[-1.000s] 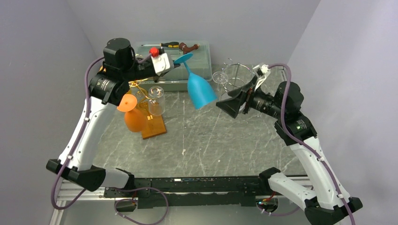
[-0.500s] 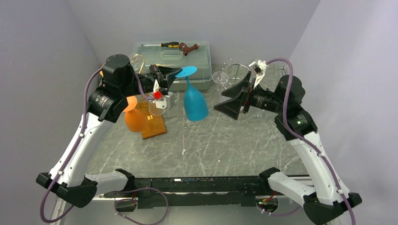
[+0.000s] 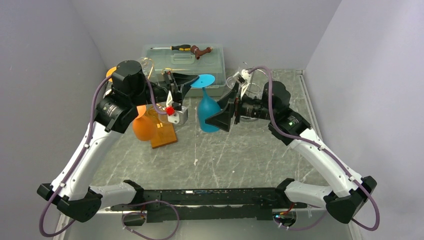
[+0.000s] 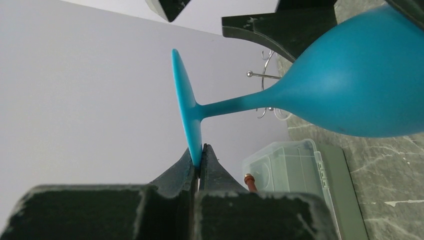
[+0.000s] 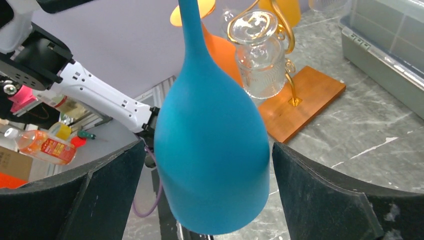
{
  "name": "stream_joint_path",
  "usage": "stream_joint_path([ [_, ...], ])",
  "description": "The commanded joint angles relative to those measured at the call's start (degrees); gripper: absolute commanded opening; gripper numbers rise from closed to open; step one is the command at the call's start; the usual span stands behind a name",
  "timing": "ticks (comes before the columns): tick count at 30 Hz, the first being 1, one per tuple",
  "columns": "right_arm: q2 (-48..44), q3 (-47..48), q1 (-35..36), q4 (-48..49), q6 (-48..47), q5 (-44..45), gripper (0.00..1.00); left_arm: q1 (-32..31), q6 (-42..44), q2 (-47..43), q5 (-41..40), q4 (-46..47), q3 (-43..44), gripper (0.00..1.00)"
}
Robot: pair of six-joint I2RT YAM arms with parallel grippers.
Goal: Place the wine glass upside down on the wine glass rack
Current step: Turn the wine glass upside down at the wine rack.
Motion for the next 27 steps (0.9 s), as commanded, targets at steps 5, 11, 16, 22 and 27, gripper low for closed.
stream_joint_path([
  [5,-2.4,-7.5,1.4,9.7,-1.5,0.0,1.00,-0.8,2.2,-1.5,0.8,1.0,1.3,0.00],
  [11,-3.4,-8.0,1.6,12.4,-1.9,3.0,0.94,-1.8,1.8,-2.1,1.0,0.1,0.6,0.00],
  [16,-5.6,-9.2,1.5,15.8,-4.0,7.1,0.77,-2.5,1.4,-3.2,1.6,-3.2,-0.2,0.50],
  [22,-7.4,-9.8,-0.6,12.2,-8.8,15.1,0.71,-2.7,-2.8,-3.3,-0.7,-6.2,1.3,0.99],
  [27,-9.8,-11.4,-11.5,10.3,-9.9,20.4,0.70,-2.6,-13.2,-3.5,-4.8,-5.7,2.8,1.00],
])
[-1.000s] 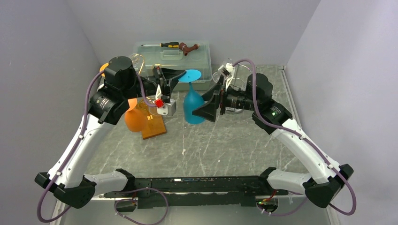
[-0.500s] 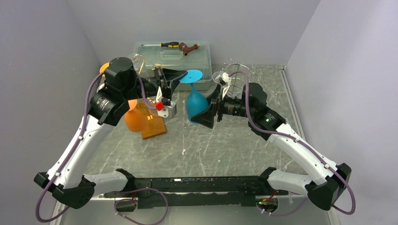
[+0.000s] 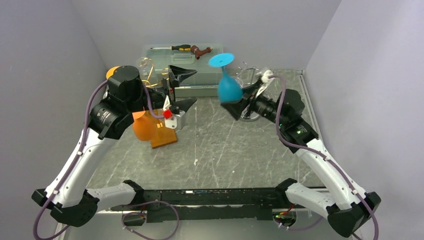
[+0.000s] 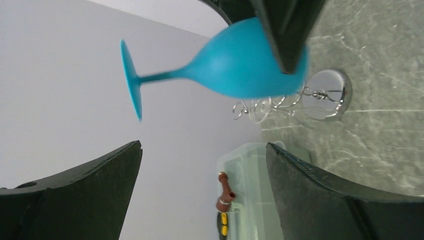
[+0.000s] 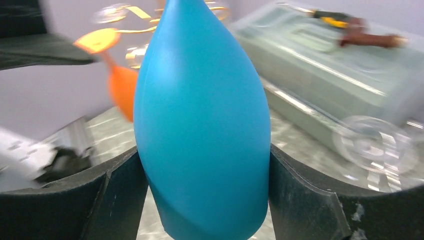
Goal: Place the wine glass upside down on the wine glass rack
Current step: Turn the wine glass upside down at the wine rack.
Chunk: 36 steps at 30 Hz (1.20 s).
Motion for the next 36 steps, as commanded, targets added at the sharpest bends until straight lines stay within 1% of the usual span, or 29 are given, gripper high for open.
stream_joint_path([
  [1,-2.7,-1.3,-9.6,0.0,-3.4,9.5,0.70,-0.2,-12.5,-0.6,-4.0,-1.3,3.3,0.99],
  [3,-3.6,-2.7,-14.1,-0.1,-3.9,12.5,0.71,-0.2,-18.3,-0.1,-6.0,-3.2,5.1,0.99],
  [4,-3.7,-3.5,-17.4,0.2,-3.9,13.1,0.71,-0.1,-21.0,0.3,-6.9,-4.7,6.3,0.99],
  [5,-3.8,-4.4,-18.9,0.6,-3.7,13.6,0.71,-0.2,-23.7,0.6,-7.7,-6.2,7.3,0.99],
  [8,-3.5,-6.6,-26.0,1.8,-2.2,14.1,0.70,-0.2,-28.8,1.3,-9.7,-10.4,9.4,0.99],
  [10,-2.6,-7.6,-31.0,1.9,-2.3,15.1,0.69,-0.2,-30.5,1.0,-10.4,-12.0,9.6,0.99],
  [13,-1.2,-9.1,-35.2,4.3,-4.1,18.0,0.67,-0.2,-32.6,0.3,-11.3,-12.9,9.5,0.99],
  [17,0.4,-12.3,-40.5,8.5,-4.1,18.2,0.67,-0.2,-35.8,0.6,-12.4,-15.5,11.2,0.99],
  [21,3.4,-15.3,-43.5,13.9,-4.5,16.8,0.68,-0.2,-39.4,0.9,-14.4,-17.4,12.9,1.00],
  [24,6.4,-17.4,-44.3,18.3,-6.0,15.6,0.69,-0.2,-40.5,0.5,-15.2,-18.9,13.4,1.00],
  [31,16.8,-19.1,-44.7,28.6,-8.3,11.5,0.70,-0.2,-41.6,-1.1,-16.0,-20.4,13.9,0.99],
  [36,22.9,-19.2,-44.7,37.2,-7.6,9.0,0.70,-0.2,-41.5,-2.2,-16.6,-19.9,13.5,0.99],
])
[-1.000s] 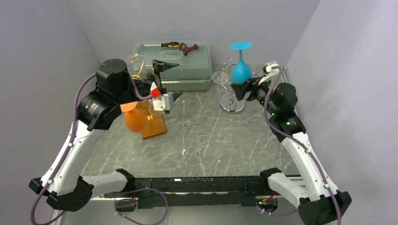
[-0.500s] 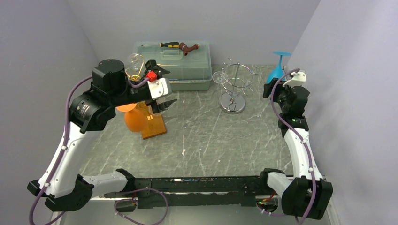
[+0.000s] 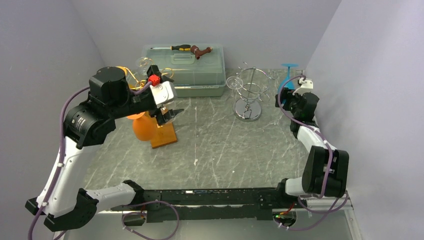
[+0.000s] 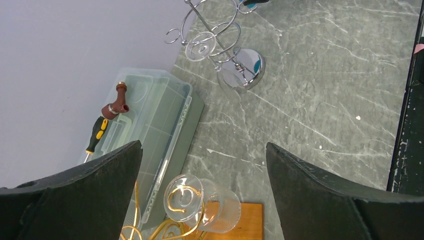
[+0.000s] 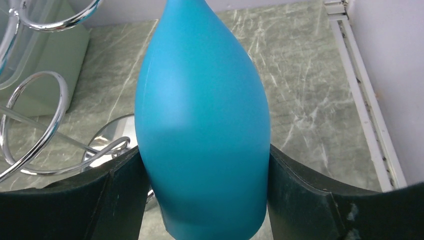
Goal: Place the wine glass upside down on the wine glass rack
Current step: Turn the wine glass upside down at the wine rack.
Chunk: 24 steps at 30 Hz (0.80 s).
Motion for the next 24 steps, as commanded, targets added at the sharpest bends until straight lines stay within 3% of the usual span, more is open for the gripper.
stream_joint_path([
  [1,3.6,0.9,-0.2,13.4,-0.7,-3.6,0.70,-0.1,-1.2,-1.8,-1.3,0.6,1.5,0.99],
  [10,11.0,2.8,-0.1,18.9,-2.1,-9.0,0.70,-0.2,-0.2,-3.2,-0.3,1.1,-0.2,0.99],
  [16,12.4,0.7,0.1,25.6,-0.6,-11.9,0.70,-0.2,-0.4,-3.2,0.4,1.5,-0.8,1.00],
  [24,14.0,0.3,0.7,27.4,-0.3,-13.3,0.69,-0.2,0.0,-2.8,1.4,1.9,-1.4,1.00],
])
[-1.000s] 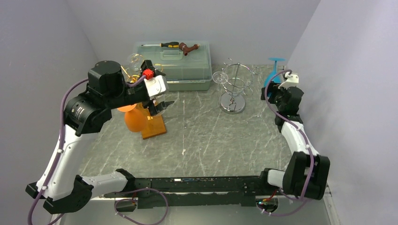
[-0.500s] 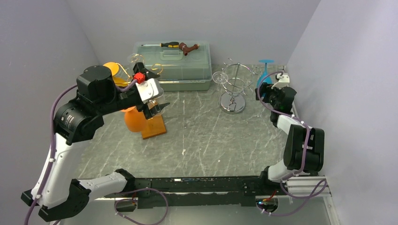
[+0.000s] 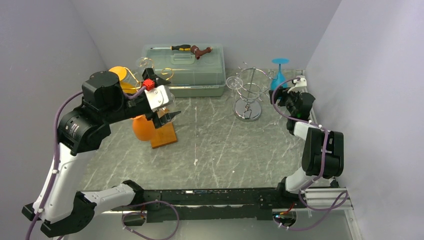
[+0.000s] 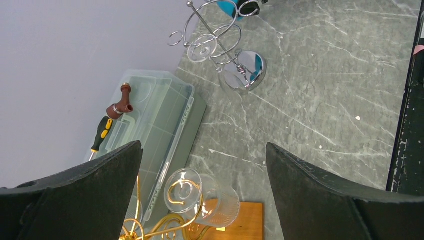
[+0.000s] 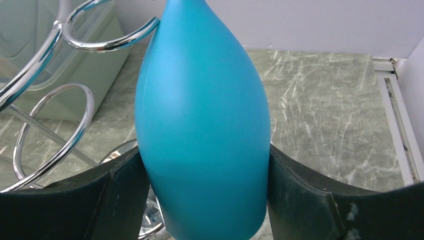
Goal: Place the wine glass upside down on the wine glass rack
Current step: Turn the wine glass upside down at the wine rack.
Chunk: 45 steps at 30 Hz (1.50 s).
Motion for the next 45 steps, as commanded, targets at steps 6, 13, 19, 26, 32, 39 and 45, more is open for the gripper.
stream_joint_path([
  [6,0.8,-0.7,1.1,4.9,-0.2,-2.6,0.69,-0.1,0.1,-0.1,2.9,2.5,-0.7,1.00],
  [13,0.7,-3.2,1.6,6.1,-0.3,-2.6,0.68,-0.2,1.2,-0.8,3.2,2.8,-2.1,0.99],
  [19,0.2,-5.3,2.3,8.8,1.0,-1.7,0.67,-0.2,1.3,-0.6,3.7,2.6,-1.8,0.99],
  [26,-0.3,-6.3,3.4,9.4,0.3,-2.0,0.67,-0.2,1.6,-0.6,4.4,2.7,-1.9,1.00],
  [32,-0.4,-7.0,5.2,8.1,-1.1,-1.1,0.69,-0.2,1.6,-0.4,5.0,2.7,-1.9,1.00],
  [39,-1.6,-8.0,5.5,5.6,-1.6,1.3,0.75,-0.2,1.9,-0.4,5.2,2.8,-1.9,1.00],
  [45,-2.4,-8.4,5.4,3.2,-2.0,2.1,0.76,-0.2,2.1,-0.9,5.5,3.0,-2.3,0.99],
])
